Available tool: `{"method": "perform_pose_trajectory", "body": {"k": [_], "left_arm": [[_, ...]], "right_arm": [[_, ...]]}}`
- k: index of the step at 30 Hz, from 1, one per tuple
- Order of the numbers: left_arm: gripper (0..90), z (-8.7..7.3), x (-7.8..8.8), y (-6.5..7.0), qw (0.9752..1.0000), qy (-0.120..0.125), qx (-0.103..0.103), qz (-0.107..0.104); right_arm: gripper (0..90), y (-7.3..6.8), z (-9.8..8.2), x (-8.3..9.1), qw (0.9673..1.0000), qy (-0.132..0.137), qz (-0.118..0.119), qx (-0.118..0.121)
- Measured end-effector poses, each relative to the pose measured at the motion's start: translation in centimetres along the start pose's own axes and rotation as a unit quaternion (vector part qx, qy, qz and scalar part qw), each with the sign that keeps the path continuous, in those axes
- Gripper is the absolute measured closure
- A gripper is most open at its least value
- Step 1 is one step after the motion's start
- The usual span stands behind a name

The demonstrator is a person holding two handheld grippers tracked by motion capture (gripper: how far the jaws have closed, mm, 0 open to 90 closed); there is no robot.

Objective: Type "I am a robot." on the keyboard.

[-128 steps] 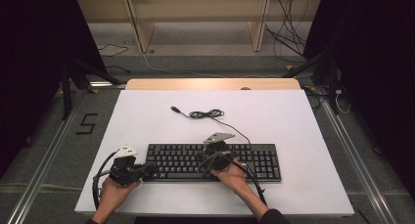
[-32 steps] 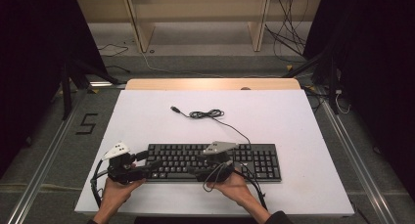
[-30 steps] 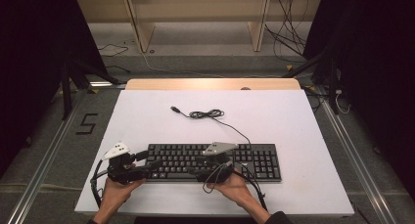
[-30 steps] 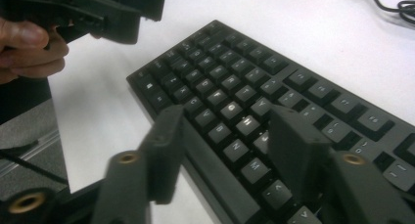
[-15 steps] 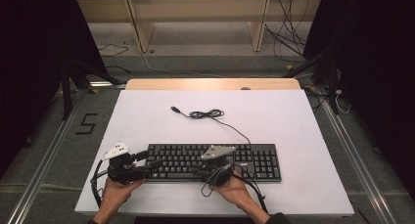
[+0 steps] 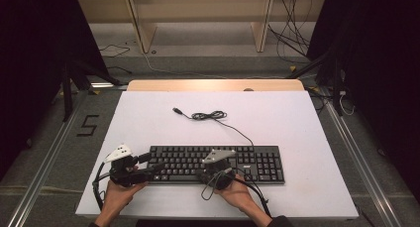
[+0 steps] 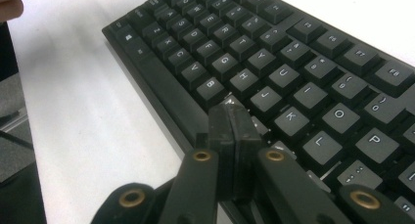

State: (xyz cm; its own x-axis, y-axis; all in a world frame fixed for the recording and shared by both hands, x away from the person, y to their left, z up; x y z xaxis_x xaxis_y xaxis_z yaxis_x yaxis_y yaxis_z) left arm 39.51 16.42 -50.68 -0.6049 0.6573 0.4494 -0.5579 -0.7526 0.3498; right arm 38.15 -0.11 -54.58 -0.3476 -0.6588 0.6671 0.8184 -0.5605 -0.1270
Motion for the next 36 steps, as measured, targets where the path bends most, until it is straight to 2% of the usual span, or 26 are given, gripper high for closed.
{"method": "perform_pose_trajectory", "body": {"k": [5, 7, 17, 20, 30, 36], "left_arm": [[29.0, 0.0, 0.0, 0.1, 1.0000, 0.000, 0.000, -0.001], [29.0, 0.0, -0.1, 0.1, 1.0000, -0.001, -0.001, -0.001], [29.0, -0.1, -0.1, 0.0, 1.0000, -0.001, -0.001, 0.000], [29.0, -0.1, -0.1, 0.0, 1.0000, -0.002, -0.001, 0.000], [29.1, 0.0, -0.1, -0.2, 1.0000, 0.000, 0.001, 0.002], [30.5, 0.0, -0.2, -0.3, 1.0000, 0.001, 0.002, 0.007]], "right_arm": [[90.0, 0.0, -0.1, -0.1, 1.0000, -0.002, 0.001, 0.004], [90.0, 0.1, -0.4, -0.3, 0.9999, -0.012, -0.005, 0.005], [90.0, 0.0, -0.5, -0.3, 0.9999, -0.012, -0.006, 0.011], [90.0, 0.1, -0.4, -0.3, 0.9999, -0.012, -0.006, 0.006], [80.8, 0.2, 0.7, 0.9, 0.9996, 0.024, 0.011, -0.013], [64.9, 0.6, 1.4, 2.0, 0.9985, 0.048, 0.011, -0.023]]}}
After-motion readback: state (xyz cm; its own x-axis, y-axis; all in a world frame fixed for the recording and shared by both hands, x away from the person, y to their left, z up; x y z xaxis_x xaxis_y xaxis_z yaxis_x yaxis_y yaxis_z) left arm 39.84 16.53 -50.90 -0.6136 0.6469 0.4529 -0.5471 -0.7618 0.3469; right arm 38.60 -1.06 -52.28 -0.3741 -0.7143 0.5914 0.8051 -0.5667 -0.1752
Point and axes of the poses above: each handheld gripper's, and its own axes: x roughly backward along the jaws, z roughly out of its top, y roughly to its right, the point moved 10 cm from there along -x, roughly forward along the jaws, and after that the axes turned 3 degrees about x, right-handed, at the moved point
